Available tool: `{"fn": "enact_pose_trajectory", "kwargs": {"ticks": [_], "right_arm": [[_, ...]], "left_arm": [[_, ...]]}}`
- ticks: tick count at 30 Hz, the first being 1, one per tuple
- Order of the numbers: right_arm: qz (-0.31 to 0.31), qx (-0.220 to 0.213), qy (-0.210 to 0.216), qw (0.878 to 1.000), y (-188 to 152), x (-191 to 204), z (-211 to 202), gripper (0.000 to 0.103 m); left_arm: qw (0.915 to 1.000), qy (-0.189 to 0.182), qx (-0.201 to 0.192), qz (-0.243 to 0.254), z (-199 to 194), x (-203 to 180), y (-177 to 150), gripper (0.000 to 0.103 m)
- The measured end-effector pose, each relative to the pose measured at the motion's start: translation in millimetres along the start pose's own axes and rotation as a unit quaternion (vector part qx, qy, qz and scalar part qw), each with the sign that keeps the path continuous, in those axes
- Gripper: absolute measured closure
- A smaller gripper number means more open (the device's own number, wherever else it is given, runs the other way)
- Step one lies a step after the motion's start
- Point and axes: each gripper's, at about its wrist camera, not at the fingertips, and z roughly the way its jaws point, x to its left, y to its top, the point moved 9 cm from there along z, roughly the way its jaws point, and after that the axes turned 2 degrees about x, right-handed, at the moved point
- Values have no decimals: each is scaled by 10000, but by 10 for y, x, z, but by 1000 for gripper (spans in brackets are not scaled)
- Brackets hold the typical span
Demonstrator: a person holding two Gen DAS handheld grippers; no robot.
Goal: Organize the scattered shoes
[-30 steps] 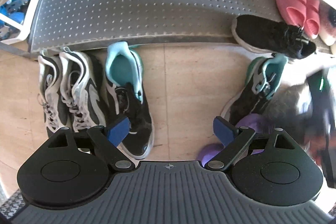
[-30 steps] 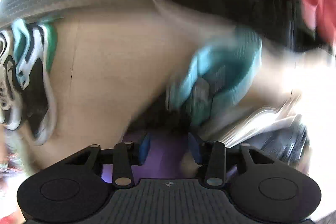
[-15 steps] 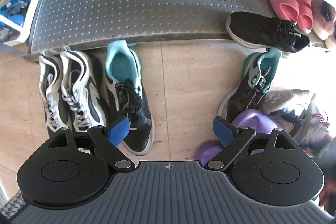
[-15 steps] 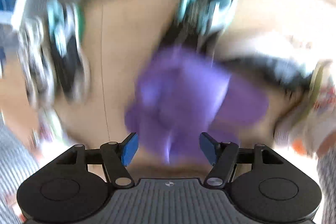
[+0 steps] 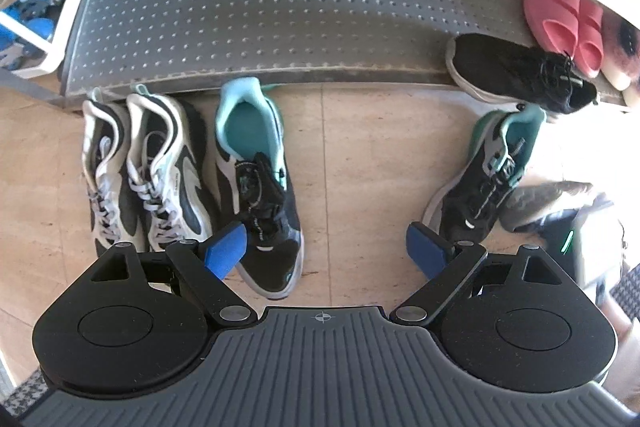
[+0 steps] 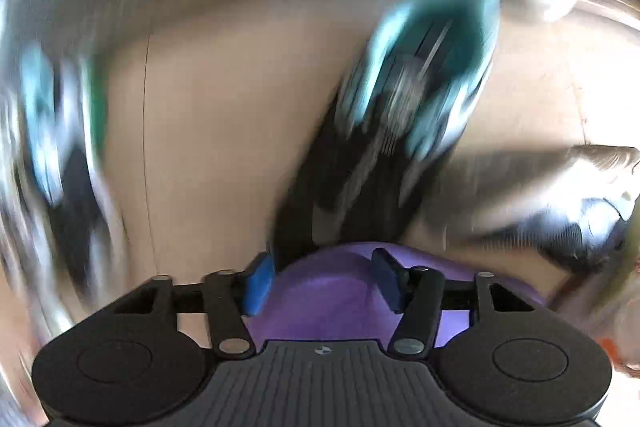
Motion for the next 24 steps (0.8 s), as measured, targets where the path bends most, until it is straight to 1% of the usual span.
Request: {"fn": "enact_pose_trajectory", "kwargs": {"ticks": [1,2,3,4,5,6,7,8,10,11,12,13,14,15,17,18,19,20,21,22,23,24], "right_arm": [[-81,585,125,9982,-211,37,13,57],[132,918,279,9953,-343,14,-13,56],[385,807,512,9947,-412,-38,-131,54],[428,596,613,9954,-400,-64,-214,44],[474,203,742,9959,-360,-107,-353,32],[532,-57,806,9953,-321,-137,-435,29],[768,-548,846,9919,-240,-242,-609,29],[1011,-809,830,9881,-179,-331,-717,29],[1358,-948,799,9829,-140,-468,-874,29],[1553,-989,785,9798,-121,-554,-978,30],[1559,-983,780,9798,-92,-613,-1120,30],[1456,-1012,752,9813,-59,-634,-1196,29],[1344,-1044,721,9828,-25,-652,-1266,29],[1106,-1158,599,9853,67,-693,-1406,29],[924,-1324,464,9858,176,-748,-1415,24],[850,-1460,387,9849,265,-811,-1438,24],[851,-1654,330,9820,383,-924,-1456,26],[896,-1728,322,9803,418,-984,-1446,29],[1331,-1718,476,9749,509,-1146,-1371,29],[1540,-1678,589,9719,541,-1194,-1328,30],[1968,-1628,848,9631,559,-1284,-1310,30],[2242,-1640,998,9555,543,-1334,-1365,29]], "left_arm": [[10000,-30,8,4,-4,-5,-12,12],[10000,-56,16,14,-6,-13,-23,12],[10000,-69,27,48,-4,-28,-38,12],[9999,-77,40,103,1,-49,-63,12],[9998,-85,48,152,6,-69,-85,12],[9997,-96,45,219,19,-102,-104,12],[9993,-133,32,341,47,-167,-134,13],[9988,-212,23,440,76,-237,-153,15],[9976,-400,31,563,125,-379,-159,23],[9963,-569,35,636,163,-511,-143,26],[9955,-657,1,683,184,-601,-120,33],[9950,-694,-61,721,203,-679,-92,44],[9944,-714,-131,770,227,-760,-61,49],[9938,-700,-204,836,267,-847,-25,55],[9935,-739,-184,851,404,-1002,34,55],[9934,-777,-146,833,482,-1077,61,53],[9933,-828,-112,800,559,-1146,85,51],[9931,-916,-94,730,638,-1203,108,49],[9927,-1007,-95,653,719,-1256,138,45],[9927,-1050,-104,585,796,-1299,178,44],[9923,-1119,-136,511,888,-1364,244,44],[9914,-1215,-182,456,957,-1424,307,44]]}}
